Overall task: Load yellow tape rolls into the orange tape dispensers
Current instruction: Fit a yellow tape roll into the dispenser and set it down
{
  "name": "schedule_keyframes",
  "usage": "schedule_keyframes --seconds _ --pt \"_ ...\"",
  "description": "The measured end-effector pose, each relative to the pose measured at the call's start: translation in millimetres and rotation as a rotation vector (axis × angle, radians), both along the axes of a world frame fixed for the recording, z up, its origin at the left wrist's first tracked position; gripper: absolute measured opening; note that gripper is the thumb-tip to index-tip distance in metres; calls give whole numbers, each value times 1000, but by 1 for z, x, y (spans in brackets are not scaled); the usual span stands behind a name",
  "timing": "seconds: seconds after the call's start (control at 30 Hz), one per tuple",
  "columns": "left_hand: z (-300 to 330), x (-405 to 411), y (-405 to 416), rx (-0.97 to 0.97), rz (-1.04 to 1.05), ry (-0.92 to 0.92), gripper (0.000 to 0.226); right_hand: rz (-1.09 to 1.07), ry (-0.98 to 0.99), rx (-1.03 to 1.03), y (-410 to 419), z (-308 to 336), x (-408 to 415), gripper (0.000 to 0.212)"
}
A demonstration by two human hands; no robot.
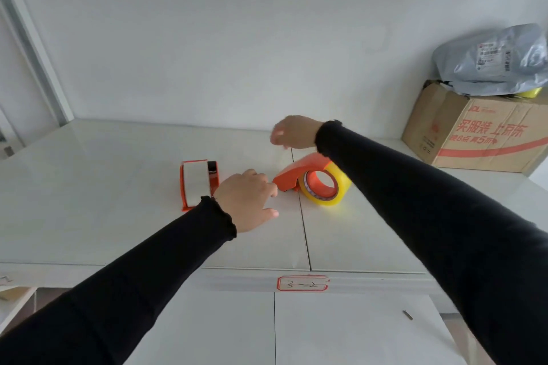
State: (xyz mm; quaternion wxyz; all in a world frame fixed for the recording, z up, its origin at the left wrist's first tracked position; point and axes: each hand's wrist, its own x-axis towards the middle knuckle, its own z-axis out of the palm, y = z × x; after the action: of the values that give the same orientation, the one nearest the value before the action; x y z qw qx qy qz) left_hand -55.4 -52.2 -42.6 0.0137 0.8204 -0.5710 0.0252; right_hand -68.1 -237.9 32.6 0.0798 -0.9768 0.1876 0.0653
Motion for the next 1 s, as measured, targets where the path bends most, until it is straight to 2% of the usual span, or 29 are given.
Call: schedule_keyframes --seconds 0.07,0.17,0.23,0.3,0.37,0.47,0.53,1.0 --pt "1 3 -3 6 -12 -15 51 15 112 170 12 -6 19 53" --pt "1 8 -5 29 -33 -27 50 82 183 262 10 -11 20 66" --pt "-1 12 -5 31 -40 -30 48 55 173 130 -4 -13 9 63" --pt "-2 15 -6 31 -47 -40 47 54 320 -133 -11 -23 -6 66" --pt "-4 17 -9 38 -51 -47 47 68 345 -250 -10 -37 -16 69" --pt "-5 20 -14 36 -56 -55 47 71 213 -289 -8 -47 -18 56" --pt "-5 21 -17 40 -63 -51 48 54 197 -280 -12 -46 -19 50" --pt "-11 12 -26 124 -60 -88 48 6 235 -206 -30 -37 -93 50"
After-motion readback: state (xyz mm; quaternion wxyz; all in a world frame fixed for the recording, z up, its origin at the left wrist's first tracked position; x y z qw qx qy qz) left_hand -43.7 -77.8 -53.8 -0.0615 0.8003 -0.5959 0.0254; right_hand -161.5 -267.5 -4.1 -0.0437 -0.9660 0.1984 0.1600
